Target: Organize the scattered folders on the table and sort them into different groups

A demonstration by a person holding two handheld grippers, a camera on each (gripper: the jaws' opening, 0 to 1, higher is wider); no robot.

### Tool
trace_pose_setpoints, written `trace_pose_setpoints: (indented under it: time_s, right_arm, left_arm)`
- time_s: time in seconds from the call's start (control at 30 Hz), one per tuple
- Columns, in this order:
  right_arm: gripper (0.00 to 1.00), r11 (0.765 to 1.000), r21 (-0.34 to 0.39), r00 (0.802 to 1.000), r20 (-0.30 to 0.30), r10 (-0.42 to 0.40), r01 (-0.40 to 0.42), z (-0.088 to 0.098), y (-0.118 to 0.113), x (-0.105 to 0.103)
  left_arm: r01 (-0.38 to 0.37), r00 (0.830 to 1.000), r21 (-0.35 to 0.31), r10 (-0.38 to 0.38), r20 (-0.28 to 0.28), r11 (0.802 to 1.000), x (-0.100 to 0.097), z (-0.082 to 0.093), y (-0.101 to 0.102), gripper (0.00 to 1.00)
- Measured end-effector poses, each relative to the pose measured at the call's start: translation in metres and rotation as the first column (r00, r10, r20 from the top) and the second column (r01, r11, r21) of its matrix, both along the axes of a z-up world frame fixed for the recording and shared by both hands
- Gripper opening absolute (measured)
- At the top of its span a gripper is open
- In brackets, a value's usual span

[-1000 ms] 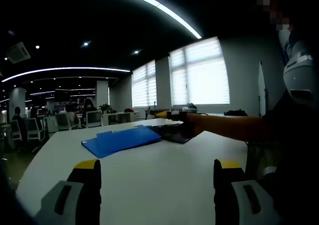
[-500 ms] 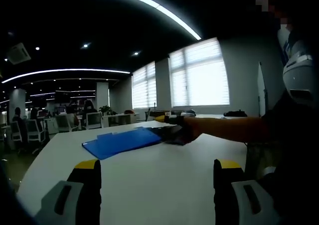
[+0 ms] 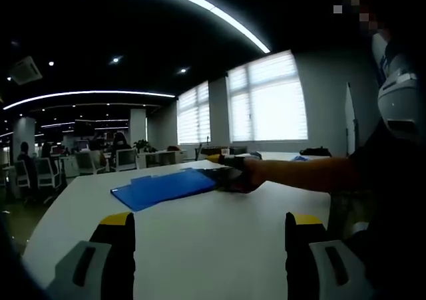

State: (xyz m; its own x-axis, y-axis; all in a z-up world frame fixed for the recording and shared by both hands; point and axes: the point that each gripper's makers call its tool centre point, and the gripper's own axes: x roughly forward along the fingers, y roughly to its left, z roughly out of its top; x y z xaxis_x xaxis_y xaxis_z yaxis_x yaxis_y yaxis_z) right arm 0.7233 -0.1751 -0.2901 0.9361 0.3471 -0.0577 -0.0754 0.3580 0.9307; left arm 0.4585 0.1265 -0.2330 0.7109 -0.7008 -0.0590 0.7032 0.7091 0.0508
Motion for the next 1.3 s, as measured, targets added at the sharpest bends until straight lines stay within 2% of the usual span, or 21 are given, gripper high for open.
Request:
trace_pose_setpoints:
  time_s: [0.17, 0.37, 0.43, 0.57, 0.6, 0.8, 0.83, 0.9, 0.97, 1.03, 1.1, 1.3]
  right_arm:
    - [0.75, 0.999, 0.051, 1.0, -0.003, -0.015, 0.015, -0.003, 0.001, 0.004]
    - [0.54, 0.994, 0.108, 0.999, -0.03, -0.022, 0.025, -0.014, 0.004, 0.006]
    - [0.5, 0.996, 0.078, 0.999, -0.036, -0.03, 0.033, -0.015, 0.001, 0.006]
    - [0.42, 0.996, 0.084, 0.998, -0.047, -0.03, 0.034, -0.017, 0.001, 0.005]
    - [0.42, 0.994, 0.102, 0.999, -0.028, -0.044, 0.046, -0.015, 0.0, 0.006]
    - [0.37, 0.983, 0.154, 0.995, -0.016, -0.094, 0.096, -0.016, -0.001, 0.012]
    - [0.36, 0.965, 0.231, 0.992, -0.005, -0.129, 0.127, -0.013, -0.004, 0.016]
    - [0.34, 0.945, 0.295, 0.989, -0.009, -0.148, 0.144, -0.012, -0.006, 0.017]
    - [0.32, 0.949, 0.271, 0.986, -0.005, -0.164, 0.159, -0.013, -0.008, 0.021]
    - [0.2, 0.967, 0.192, 0.986, -0.005, -0.168, 0.165, -0.02, -0.01, 0.025]
    - [0.08, 0.973, 0.173, 0.987, 0.018, -0.16, 0.154, -0.018, -0.008, 0.024]
    - [0.06, 0.968, 0.202, 0.987, 0.026, -0.158, 0.149, -0.017, -0.005, 0.021]
  left_arm:
    - [-0.004, 1.0, -0.001, 0.004, -0.005, 1.0, 0.001, -0.002, 0.002, 0.94]
    - [-0.004, 1.0, -0.004, 0.004, -0.005, 1.0, 0.001, -0.001, 0.002, 0.94]
    - [-0.004, 1.0, -0.003, 0.004, -0.006, 1.0, 0.001, -0.002, 0.002, 0.94]
    - [-0.004, 1.0, -0.004, 0.004, -0.009, 1.0, 0.001, -0.003, 0.003, 0.94]
    - [-0.005, 1.0, -0.005, 0.005, -0.01, 1.0, 0.001, -0.004, 0.003, 0.94]
    - [-0.004, 1.0, -0.004, 0.004, -0.009, 1.0, 0.001, -0.003, 0.004, 0.94]
    - [-0.005, 1.0, -0.003, 0.005, -0.008, 1.0, 0.001, -0.003, 0.005, 0.94]
    - [-0.009, 1.0, -0.004, 0.009, -0.008, 1.0, 0.002, -0.002, 0.006, 0.94]
    - [-0.01, 1.0, -0.004, 0.01, -0.003, 1.0, 0.001, -0.001, 0.007, 0.94]
    - [-0.014, 1.0, -0.001, 0.014, 0.0, 1.0, 0.002, 0.0, 0.009, 0.94]
    - [-0.018, 1.0, -0.003, 0.018, 0.001, 1.0, 0.002, 0.001, 0.012, 0.94]
    - [-0.027, 1.0, 0.001, 0.027, -0.006, 1.0, 0.004, -0.001, 0.016, 0.94]
